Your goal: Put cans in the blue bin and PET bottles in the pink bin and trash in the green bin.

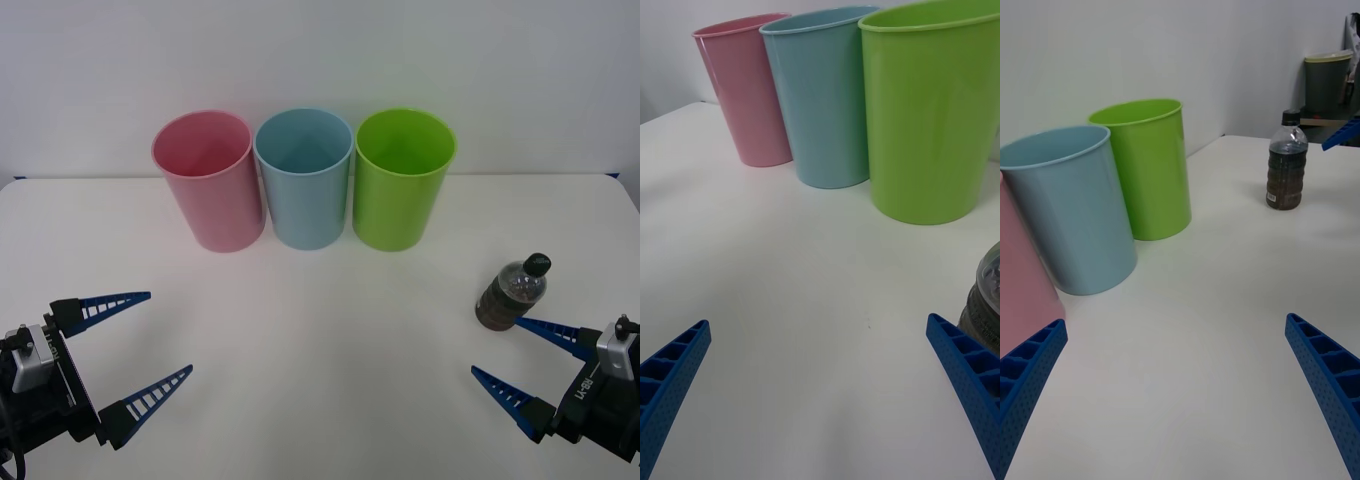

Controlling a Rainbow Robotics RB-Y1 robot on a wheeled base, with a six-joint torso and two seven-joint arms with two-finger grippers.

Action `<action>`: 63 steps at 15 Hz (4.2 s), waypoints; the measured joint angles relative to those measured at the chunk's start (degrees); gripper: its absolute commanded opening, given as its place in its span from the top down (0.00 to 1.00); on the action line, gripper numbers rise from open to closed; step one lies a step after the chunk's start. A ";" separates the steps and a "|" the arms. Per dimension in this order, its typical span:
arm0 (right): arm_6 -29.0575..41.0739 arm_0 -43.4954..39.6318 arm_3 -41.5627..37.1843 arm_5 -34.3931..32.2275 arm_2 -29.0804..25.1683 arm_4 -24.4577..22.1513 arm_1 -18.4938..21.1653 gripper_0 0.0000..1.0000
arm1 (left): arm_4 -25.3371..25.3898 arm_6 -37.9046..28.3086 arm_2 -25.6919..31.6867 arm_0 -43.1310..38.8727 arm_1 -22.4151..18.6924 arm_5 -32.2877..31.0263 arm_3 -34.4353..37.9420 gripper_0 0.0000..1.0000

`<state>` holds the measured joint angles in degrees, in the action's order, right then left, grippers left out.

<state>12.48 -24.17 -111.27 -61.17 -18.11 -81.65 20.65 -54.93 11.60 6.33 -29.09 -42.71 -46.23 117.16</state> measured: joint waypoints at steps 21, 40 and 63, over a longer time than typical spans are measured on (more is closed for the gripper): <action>0.00 0.00 0.00 0.00 0.00 0.00 0.00 0.00 | 0.00 0.00 0.00 0.00 0.00 0.00 0.00 0.00; -1.61 -0.98 -1.50 -1.92 -3.34 4.34 0.86 0.00 | 0.00 0.00 0.00 0.00 0.00 0.00 0.00 0.00; -27.69 11.19 31.07 10.10 1.73 16.17 1.65 0.00 | 0.00 0.00 0.00 0.00 0.00 0.00 0.00 0.00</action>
<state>-15.21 -12.98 -80.20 -51.07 -16.37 -65.48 22.30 -54.93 11.60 6.33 -29.09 -42.71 -46.23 117.15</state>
